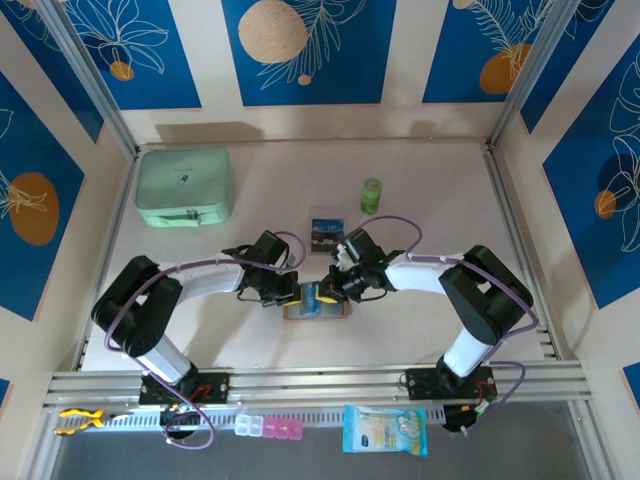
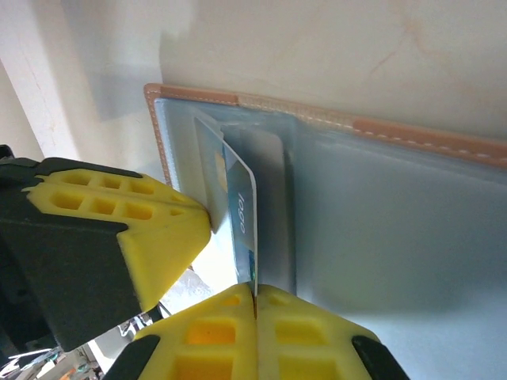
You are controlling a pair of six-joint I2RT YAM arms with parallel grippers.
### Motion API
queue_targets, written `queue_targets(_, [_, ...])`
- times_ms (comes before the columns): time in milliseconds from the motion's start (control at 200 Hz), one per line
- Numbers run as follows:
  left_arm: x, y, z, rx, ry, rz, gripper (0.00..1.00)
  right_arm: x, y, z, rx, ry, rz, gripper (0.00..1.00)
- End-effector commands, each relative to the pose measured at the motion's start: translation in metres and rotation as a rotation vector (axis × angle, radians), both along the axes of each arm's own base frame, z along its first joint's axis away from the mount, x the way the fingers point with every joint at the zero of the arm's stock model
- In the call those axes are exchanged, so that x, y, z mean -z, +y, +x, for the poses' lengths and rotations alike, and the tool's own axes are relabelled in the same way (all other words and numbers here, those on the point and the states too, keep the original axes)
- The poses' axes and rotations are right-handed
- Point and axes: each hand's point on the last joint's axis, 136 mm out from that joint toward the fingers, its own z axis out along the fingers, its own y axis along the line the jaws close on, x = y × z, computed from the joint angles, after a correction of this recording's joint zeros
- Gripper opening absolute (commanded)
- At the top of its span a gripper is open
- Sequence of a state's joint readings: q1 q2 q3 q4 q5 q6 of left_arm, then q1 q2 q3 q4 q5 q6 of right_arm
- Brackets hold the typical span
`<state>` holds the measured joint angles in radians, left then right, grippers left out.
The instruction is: Take the credit cards out of the card holder
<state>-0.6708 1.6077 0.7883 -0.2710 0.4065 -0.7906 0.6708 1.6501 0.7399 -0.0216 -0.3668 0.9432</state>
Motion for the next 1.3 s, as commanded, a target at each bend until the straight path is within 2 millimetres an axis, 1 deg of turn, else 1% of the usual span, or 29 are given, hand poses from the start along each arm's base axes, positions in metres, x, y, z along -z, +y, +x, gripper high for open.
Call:
queue_targets(0, [0.007,0.008,-0.005,0.010,0.018,0.057,0.00,0.003,-0.013,-0.003,0.009,0.001,-0.032,0.03])
queue_targets(190, [0.007,0.009,-0.006,0.011,0.020,0.060,0.00,0.005,-0.031,-0.004,0.017,-0.009,-0.095,0.02])
queue_targets(350, [0.006,0.009,-0.005,0.008,0.015,0.059,0.00,-0.001,-0.046,-0.003,0.015,-0.033,-0.160,0.02])
queue_targets(455, [0.006,0.007,-0.006,0.008,0.016,0.047,0.00,-0.007,-0.049,-0.002,-0.002,-0.044,-0.183,0.02])
queue_targets(595, [0.005,0.007,-0.006,0.008,0.016,0.042,0.00,-0.010,-0.045,-0.002,-0.022,-0.046,-0.186,0.02])
queue_targets(855, [0.005,0.008,-0.008,0.004,0.014,0.032,0.00,-0.014,-0.026,-0.006,-0.076,-0.044,-0.180,0.02])
queue_targets(1025, [0.006,0.008,-0.009,0.004,0.014,0.028,0.00,-0.012,-0.024,-0.006,-0.083,-0.036,-0.208,0.02])
queue_targets(1150, [0.006,0.008,-0.009,0.006,0.013,0.024,0.00,-0.012,-0.024,-0.006,-0.079,-0.030,-0.235,0.08])
queue_targets(1295, [0.007,0.007,-0.009,0.007,0.012,0.018,0.00,-0.014,-0.018,-0.004,-0.072,-0.032,-0.230,0.11])
